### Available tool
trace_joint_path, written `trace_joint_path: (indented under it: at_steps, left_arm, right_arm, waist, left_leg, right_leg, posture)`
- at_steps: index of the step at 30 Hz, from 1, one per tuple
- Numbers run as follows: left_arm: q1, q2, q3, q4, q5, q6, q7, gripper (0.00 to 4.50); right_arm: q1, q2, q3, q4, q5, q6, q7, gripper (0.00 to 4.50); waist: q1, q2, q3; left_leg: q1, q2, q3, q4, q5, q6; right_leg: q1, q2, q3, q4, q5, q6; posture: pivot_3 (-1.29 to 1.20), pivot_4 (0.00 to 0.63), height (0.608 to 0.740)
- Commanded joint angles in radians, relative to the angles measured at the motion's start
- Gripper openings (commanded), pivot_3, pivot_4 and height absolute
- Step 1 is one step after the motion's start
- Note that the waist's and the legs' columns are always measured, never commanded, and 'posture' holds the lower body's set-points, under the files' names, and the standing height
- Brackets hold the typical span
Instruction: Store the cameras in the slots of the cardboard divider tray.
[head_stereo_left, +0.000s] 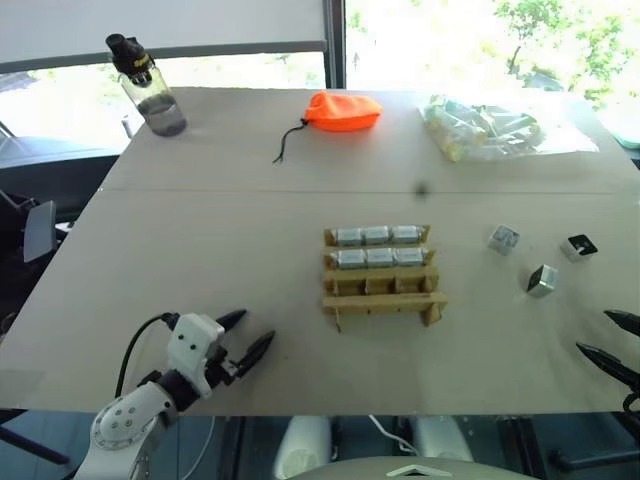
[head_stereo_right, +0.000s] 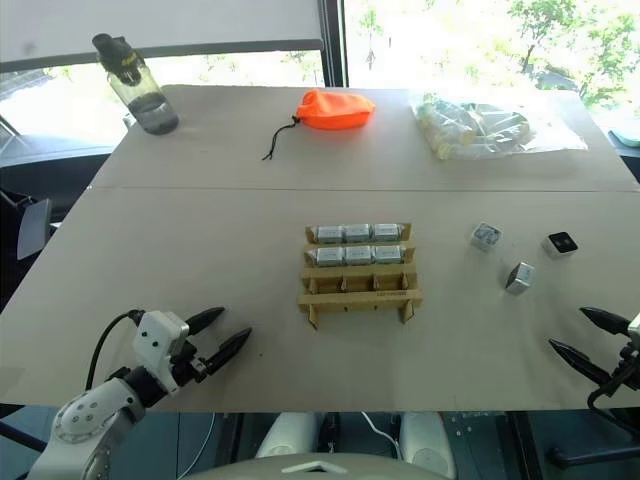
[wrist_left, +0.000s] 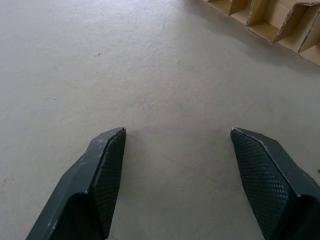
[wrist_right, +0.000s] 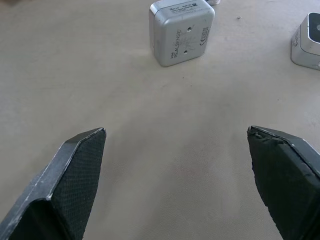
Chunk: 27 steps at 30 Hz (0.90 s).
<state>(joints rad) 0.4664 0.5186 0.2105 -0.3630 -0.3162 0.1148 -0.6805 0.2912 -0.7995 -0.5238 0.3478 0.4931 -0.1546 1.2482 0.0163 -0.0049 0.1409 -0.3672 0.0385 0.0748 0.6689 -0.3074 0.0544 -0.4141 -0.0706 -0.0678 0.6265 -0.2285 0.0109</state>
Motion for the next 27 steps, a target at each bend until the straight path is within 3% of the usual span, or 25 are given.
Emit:
trace_joint_path:
  at_steps: [1, 21, 27]
  left_arm:
    - [-0.014, 0.008, -0.006, 0.014, -0.003, -0.005, -0.018, 3.45]
    - [-0.141, 0.055, 0.018, 0.107, -0.011, -0.016, -0.088, 3.45]
    - [-0.186, 0.173, 0.073, 0.117, -0.221, 0.04, -0.354, 3.45]
  right_arm:
    - [0.009, -0.003, -0.02, -0.053, 0.009, 0.025, -0.022, 4.48]
    - [0.002, 0.039, -0.015, -0.185, -0.017, 0.161, -0.201, 4.48]
    - [-0.097, 0.036, -0.026, -0.13, -0.029, 0.265, -0.357, 4.48]
  waist:
    - [0.001, 0.0, 0.0]
    - [0.0, 0.0, 0.0]
    - [-0.002, -0.001, 0.001]
  left_leg:
    - [0.0, 0.0, 0.0, 0.0, 0.0, 0.0]
    - [0.0, 0.0, 0.0, 0.0, 0.0, 0.0]
    - [0.0, 0.0, 0.0, 0.001, 0.0, 0.0]
  right_leg:
    - [0.0, 0.0, 0.0, 0.0, 0.0, 0.0]
    - [0.0, 0.001, 0.0, 0.001, 0.001, -0.001]
    - [0.0, 0.001, -0.001, 0.002, 0.001, -0.001]
  posture:
    - [0.0, 0.15, 0.726]
    - [0.0, 0.15, 0.726]
    - [0.0, 0.15, 0.726]
